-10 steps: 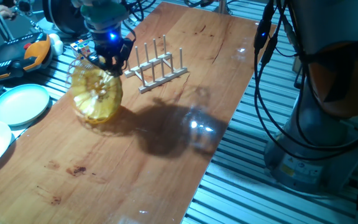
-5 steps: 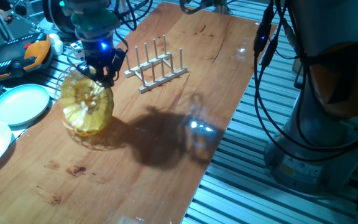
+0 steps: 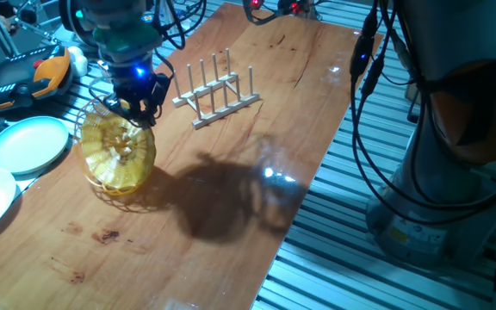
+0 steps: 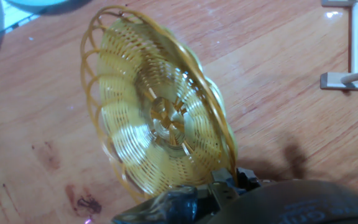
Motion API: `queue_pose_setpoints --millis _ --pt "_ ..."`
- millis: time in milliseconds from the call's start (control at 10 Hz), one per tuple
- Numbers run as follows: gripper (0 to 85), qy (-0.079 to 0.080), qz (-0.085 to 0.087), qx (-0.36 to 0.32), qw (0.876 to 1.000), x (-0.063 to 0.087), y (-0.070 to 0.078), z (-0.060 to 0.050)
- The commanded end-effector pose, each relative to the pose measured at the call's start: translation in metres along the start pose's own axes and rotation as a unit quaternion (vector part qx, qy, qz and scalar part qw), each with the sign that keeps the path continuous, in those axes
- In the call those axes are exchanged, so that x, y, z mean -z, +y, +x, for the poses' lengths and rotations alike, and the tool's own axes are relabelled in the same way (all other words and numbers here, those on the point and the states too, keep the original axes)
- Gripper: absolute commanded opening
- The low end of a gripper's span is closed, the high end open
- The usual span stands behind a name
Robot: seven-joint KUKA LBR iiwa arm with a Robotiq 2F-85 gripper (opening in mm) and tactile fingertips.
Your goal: Take the dish off the dish rack
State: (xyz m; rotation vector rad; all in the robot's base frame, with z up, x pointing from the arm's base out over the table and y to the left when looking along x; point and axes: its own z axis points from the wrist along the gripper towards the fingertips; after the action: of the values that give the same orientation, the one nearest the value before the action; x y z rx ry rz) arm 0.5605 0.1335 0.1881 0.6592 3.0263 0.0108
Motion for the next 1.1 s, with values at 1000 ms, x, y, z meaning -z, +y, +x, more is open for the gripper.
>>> queue_pose_setpoints --millis 1000 --pt "0.7 0.013 -0.003 0.026 1.000 -0.0001 0.0016 0.0027"
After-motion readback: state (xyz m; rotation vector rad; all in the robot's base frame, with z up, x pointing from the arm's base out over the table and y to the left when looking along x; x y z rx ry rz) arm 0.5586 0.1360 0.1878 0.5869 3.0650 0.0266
